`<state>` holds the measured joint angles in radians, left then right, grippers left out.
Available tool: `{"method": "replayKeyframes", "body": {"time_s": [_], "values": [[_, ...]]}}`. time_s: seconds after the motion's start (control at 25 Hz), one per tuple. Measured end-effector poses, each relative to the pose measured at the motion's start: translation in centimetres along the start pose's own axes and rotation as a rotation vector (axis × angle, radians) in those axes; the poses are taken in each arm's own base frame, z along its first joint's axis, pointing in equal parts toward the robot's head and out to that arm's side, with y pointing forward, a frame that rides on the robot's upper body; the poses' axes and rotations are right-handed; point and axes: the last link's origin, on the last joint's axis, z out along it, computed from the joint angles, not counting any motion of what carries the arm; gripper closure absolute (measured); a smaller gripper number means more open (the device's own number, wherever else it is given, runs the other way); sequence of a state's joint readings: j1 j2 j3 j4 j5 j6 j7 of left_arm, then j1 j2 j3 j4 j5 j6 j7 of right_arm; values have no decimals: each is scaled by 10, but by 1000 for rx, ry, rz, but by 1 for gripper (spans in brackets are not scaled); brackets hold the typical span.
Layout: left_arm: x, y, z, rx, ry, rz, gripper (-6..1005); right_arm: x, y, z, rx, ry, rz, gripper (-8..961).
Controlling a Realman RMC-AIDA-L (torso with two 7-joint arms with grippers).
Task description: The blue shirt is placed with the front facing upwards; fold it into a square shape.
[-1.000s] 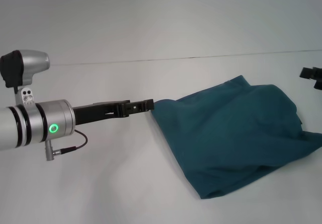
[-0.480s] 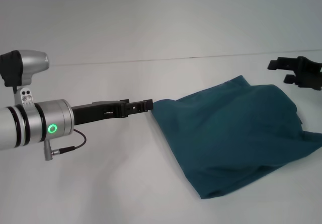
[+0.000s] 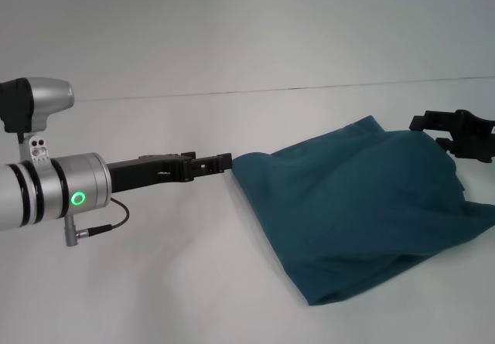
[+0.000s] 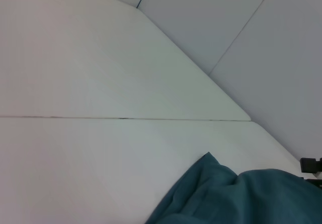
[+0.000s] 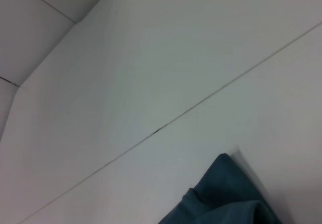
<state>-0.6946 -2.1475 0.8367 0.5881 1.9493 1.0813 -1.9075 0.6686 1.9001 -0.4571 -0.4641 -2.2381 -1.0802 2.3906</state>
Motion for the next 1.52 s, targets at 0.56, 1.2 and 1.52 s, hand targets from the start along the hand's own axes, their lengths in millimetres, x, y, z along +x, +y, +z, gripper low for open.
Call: {"method": "replayKeyframes", "body": {"time_s": [0.56, 1.2, 1.52], "values": [[1, -1, 0, 6, 7, 23, 111, 15, 17, 37, 30, -47, -66, 249], [0, -2, -1, 15, 14, 25, 112, -6, 50, 47, -42, -171, -266, 921], [0, -3, -1, 18, 17, 15, 112, -10, 50, 48, -8, -161, -302, 933]]}}
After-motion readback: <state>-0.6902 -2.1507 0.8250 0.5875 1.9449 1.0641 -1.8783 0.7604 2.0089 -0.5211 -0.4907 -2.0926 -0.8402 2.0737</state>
